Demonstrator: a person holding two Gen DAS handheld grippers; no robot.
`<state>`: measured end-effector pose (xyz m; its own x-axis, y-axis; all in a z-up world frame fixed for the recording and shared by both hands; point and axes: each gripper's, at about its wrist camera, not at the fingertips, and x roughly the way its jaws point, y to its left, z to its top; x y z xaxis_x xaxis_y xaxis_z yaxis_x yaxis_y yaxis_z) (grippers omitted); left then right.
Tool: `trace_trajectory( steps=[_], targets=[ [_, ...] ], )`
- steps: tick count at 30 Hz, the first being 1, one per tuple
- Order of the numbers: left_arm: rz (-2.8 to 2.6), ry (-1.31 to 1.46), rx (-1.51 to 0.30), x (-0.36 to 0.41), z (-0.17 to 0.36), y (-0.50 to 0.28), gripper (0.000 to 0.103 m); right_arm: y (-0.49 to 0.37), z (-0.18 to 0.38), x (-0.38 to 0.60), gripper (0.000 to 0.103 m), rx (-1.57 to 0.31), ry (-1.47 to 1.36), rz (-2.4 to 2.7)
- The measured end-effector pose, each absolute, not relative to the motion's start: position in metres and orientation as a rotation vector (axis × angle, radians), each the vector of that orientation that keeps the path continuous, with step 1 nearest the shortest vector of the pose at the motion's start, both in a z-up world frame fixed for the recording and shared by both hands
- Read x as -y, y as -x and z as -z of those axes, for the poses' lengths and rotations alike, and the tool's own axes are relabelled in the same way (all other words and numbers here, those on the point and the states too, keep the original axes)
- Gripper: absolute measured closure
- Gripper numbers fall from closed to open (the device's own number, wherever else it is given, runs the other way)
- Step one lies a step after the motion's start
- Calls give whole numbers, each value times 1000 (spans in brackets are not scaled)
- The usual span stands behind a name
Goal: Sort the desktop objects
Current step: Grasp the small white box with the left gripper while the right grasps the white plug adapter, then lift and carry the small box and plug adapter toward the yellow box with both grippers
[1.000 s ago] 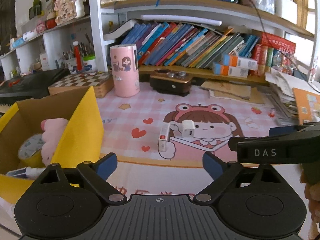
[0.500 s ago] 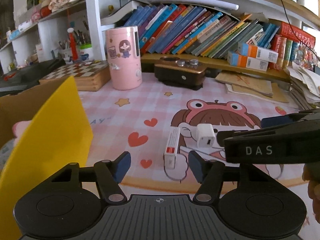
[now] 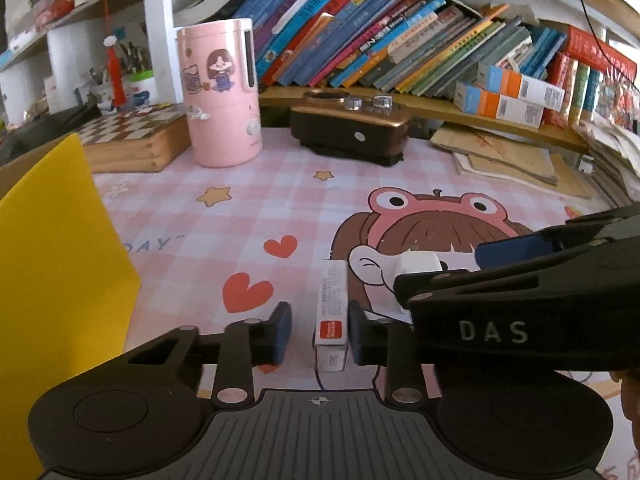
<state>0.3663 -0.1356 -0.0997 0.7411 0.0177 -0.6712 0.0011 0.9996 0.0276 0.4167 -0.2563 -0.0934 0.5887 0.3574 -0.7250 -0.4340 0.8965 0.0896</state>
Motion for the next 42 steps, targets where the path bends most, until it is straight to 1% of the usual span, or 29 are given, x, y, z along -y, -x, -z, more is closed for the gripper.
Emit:
trace_trajectory(
  steps=[1,2,14,15,16,18,27,42],
  targets=[
    [-1,-39,-737,137,101,-368,89,-419,95,255,43,-829,102,-463],
    [4,-56,-735,138,101,-368,90,-421,96,254,44,-836,104,-466],
    [-51,-39,-735,123,83,-335,90,-429,106,244,48,-861,114,-520],
    [-51,-33,-732,123,81,-332,90,-429,106,243,52,-855,124,-519],
    [-50,-28,-728,123,78,-329,90,-429,107,243,60,-846,137,-518],
    [-41,-17,-715,123,72,-324,90,-428,107,243,70,-829,160,-517],
    [-17,35,-667,124,47,-301,90,-407,91,263,70,-812,102,-492],
    [21,163,-601,113,1,-235,90,-331,48,278,70,-806,20,-544]
  ],
)
